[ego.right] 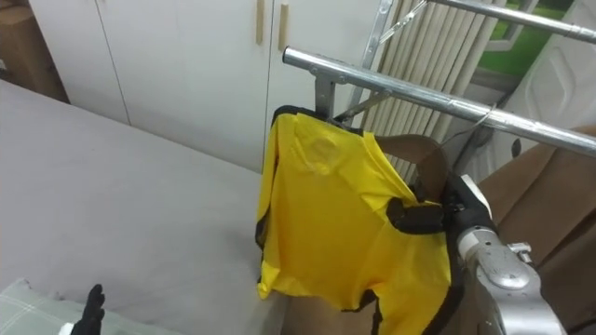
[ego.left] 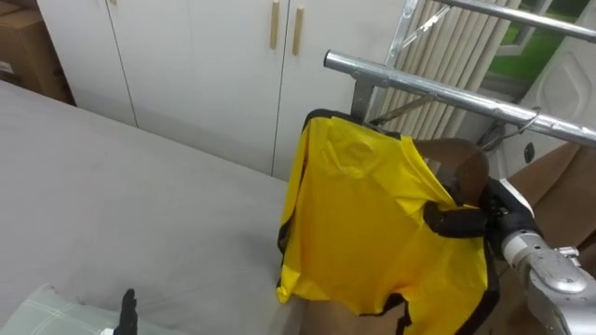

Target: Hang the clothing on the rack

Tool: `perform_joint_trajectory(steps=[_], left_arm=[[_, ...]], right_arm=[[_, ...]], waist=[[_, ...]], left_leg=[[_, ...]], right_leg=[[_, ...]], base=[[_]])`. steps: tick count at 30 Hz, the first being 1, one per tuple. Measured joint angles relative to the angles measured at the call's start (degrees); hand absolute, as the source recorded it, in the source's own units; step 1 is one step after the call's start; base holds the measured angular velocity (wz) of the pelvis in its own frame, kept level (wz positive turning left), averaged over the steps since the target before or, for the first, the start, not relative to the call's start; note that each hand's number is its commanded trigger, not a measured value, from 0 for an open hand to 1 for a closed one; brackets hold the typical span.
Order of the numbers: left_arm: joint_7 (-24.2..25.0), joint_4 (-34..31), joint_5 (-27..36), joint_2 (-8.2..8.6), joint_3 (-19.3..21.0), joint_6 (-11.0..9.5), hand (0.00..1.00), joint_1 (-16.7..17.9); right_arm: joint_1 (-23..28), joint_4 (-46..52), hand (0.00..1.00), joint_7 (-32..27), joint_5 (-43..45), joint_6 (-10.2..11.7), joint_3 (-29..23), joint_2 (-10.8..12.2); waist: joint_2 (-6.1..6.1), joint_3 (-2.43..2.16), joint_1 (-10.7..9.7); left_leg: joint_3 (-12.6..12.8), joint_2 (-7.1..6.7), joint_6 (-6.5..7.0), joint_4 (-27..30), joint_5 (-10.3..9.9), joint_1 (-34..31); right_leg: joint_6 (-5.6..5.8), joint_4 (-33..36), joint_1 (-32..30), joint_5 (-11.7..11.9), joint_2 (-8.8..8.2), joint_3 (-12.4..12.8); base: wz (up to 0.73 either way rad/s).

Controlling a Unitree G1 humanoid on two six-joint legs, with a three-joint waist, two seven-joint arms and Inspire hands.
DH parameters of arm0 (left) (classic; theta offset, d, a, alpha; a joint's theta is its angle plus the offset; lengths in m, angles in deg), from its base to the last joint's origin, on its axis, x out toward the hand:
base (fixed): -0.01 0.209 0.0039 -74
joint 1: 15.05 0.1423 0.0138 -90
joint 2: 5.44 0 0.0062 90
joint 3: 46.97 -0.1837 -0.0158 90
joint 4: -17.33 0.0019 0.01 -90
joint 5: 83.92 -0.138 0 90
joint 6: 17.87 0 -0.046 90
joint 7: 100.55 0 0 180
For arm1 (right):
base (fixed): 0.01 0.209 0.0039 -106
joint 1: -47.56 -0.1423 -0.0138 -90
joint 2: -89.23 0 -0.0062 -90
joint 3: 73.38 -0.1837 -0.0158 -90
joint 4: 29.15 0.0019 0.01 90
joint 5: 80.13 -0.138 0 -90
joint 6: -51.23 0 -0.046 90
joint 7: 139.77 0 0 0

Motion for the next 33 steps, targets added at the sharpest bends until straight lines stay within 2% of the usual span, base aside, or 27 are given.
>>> perform_joint_trajectory(steps=[17,33], left_arm=[[0.14,3.52,-0.02,-0.31,-0.36,0.41,0.00,-0.54],[0.14,4.16,-0.02,-0.32,-0.52,0.42,0.00,-0.63]], right_arm=[[0.06,-5.01,1.00,-0.55,-0.35,1.76,0.04,0.03],[0.06,-5.09,1.00,-0.60,-0.34,1.86,0.04,0.03]], waist=[[-0.30,-0.09,0.53],[-0.30,-0.10,0.51]], left_leg=[[-0.54,-0.02,0.01,0.01,-0.03,1.38],[-0.53,0.00,0.01,0.01,-0.03,1.35]], right_leg=[[0.10,-0.04,1.70,-0.13,-0.20,-0.66],[0.10,-0.05,1.67,-0.13,-0.20,-0.77]], base=[[0.01],[0.00]])
